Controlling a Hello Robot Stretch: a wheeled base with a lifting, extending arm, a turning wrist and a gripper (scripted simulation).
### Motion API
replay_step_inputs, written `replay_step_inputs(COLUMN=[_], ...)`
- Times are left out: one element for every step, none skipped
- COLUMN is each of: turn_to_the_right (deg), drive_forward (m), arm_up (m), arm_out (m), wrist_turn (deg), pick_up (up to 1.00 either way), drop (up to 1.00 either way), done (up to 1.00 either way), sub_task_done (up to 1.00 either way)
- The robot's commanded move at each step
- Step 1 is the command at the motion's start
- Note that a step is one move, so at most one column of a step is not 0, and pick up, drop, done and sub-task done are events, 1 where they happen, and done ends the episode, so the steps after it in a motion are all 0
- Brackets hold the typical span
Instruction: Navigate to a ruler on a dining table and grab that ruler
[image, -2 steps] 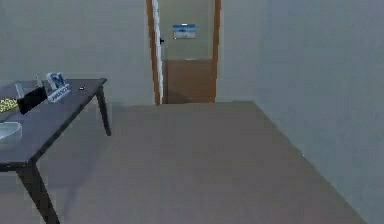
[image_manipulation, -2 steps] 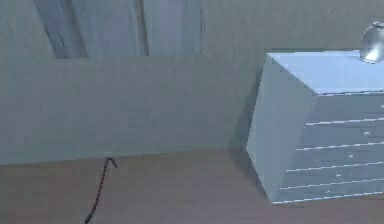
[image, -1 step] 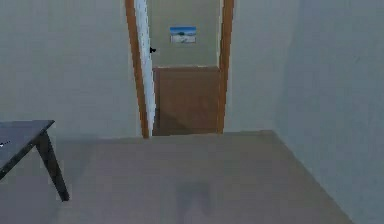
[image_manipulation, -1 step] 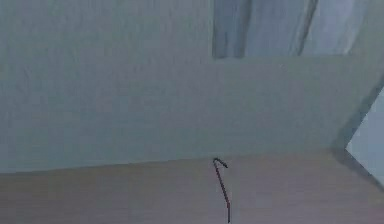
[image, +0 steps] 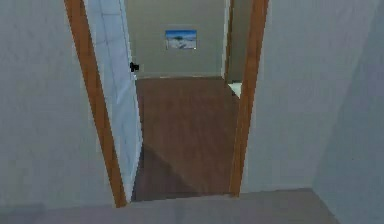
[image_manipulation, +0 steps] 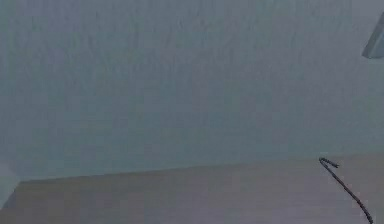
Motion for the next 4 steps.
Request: replay_step_inputs(turn_to_the_right=[0.0,0.0,24.0,0.0], drive_forward=[1.0,0.4,0.0,1.0], arm_up=[0.0,0.0,0.0,0.0], arm_out=[0.0,0.0,0.0,0.0], wrist_turn=[0.0,0.0,0.0,0.0], pick_up=[0.0,0.0,0.0,0.0], drop=[0.0,0.0,0.0,0.0], done=[0.0,0.0,0.0,0.0], sub_task_done=[0.0,0.0,0.0,0.0])
